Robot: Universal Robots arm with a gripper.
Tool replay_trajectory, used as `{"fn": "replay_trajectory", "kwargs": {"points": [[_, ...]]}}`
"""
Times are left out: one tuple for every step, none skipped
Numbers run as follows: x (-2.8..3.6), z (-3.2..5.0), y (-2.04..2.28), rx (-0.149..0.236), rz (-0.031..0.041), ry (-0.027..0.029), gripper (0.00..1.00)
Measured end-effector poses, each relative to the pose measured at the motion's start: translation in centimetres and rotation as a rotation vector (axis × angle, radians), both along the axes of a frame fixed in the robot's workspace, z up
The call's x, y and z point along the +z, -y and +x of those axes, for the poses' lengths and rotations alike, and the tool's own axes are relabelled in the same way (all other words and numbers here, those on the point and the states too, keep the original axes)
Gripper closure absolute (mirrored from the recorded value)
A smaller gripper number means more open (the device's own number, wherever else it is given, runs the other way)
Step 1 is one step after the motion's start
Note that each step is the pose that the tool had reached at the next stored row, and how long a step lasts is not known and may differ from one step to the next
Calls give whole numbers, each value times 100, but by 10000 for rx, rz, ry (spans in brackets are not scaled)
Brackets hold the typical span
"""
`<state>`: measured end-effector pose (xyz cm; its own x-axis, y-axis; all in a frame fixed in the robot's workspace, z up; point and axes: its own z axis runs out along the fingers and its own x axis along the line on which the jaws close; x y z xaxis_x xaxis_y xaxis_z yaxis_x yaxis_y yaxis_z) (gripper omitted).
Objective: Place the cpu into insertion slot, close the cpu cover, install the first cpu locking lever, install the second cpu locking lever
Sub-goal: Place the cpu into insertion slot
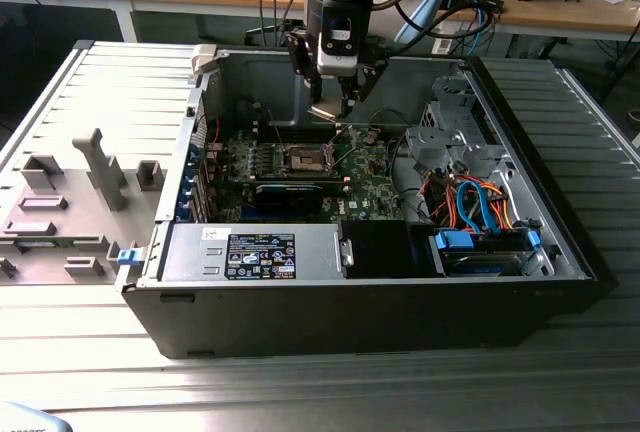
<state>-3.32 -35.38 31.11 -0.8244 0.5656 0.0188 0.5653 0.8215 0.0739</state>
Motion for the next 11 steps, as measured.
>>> {"fn": "replay_trajectory", "kwargs": {"points": [[0,0,0,-10,0,0,46],[0,0,0,-19,0,0,46],[0,0,0,-29,0,0,46],[0,0,0,-35,0,0,46],[0,0,0,-43,0,0,46],[0,0,0,-51,0,0,46],[0,0,0,-63,0,0,46],[0,0,0,-71,1,0,46],[0,0,0,-81,1,0,46],[0,0,0,-96,0,0,46],[0,0,0,-110,1,0,46]]}}
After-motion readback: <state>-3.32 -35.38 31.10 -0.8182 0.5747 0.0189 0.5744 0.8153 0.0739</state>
